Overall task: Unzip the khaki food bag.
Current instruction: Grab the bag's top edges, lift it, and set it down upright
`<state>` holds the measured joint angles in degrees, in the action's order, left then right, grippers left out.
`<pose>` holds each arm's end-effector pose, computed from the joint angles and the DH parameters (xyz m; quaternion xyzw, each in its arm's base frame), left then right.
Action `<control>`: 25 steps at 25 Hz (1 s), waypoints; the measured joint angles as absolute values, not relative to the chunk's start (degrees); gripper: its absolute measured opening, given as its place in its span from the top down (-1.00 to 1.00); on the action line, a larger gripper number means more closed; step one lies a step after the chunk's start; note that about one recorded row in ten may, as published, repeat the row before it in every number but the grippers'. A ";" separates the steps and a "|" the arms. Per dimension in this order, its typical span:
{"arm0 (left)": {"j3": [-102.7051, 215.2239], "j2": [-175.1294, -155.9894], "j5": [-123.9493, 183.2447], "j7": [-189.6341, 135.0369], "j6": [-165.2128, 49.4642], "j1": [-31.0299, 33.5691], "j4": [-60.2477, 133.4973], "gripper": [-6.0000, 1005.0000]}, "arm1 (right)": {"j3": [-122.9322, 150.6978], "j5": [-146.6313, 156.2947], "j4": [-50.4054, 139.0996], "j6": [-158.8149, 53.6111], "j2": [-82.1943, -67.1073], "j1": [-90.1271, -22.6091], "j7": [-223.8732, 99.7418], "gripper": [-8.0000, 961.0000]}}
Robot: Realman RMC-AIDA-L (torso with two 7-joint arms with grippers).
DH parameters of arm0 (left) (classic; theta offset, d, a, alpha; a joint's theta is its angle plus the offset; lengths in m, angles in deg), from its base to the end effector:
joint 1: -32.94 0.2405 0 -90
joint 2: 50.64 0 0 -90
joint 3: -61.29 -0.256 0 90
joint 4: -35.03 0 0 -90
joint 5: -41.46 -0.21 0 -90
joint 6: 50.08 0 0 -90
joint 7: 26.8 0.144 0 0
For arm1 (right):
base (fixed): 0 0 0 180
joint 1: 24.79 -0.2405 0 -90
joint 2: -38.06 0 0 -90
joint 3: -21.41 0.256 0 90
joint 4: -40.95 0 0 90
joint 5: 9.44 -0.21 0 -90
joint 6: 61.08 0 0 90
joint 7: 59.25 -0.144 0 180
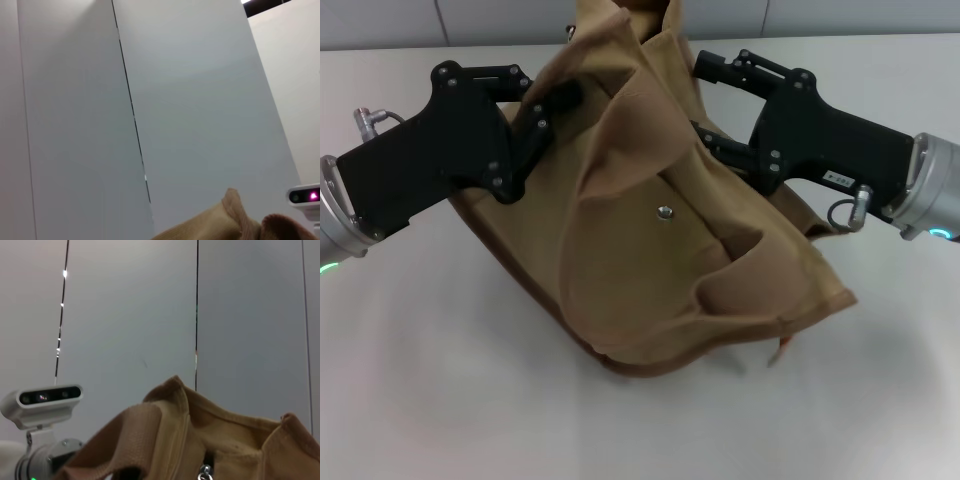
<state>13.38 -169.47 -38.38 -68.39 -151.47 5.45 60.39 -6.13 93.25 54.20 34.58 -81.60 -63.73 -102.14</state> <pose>-0.2255 0.3062 0.0116 -0.8545 0.0389 -0.4603 0.2375 0.2047 0.3332 -0.0293 -0.8795 0.0278 0.4361 0.1882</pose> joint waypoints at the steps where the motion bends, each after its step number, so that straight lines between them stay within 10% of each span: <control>1: 13.10 -169.47 -38.32 -68.39 -151.47 5.25 60.36 0.83 | -6.26 93.40 54.18 33.41 -81.64 -64.13 -102.10 -0.71; 8: 12.86 -169.47 -38.31 -68.40 -151.62 4.92 60.34 0.82 | -6.25 93.29 53.63 32.69 -81.73 -64.38 -99.44 -0.52; 18: 12.81 -169.47 -38.31 -68.43 -151.69 3.81 60.35 0.80 | -6.27 93.53 50.43 35.90 -81.82 -62.56 -84.14 0.47; 25: 12.77 -169.55 -38.33 -68.51 -151.63 3.66 60.35 0.79 | -5.56 93.29 47.13 35.67 -81.82 -62.09 -76.44 0.42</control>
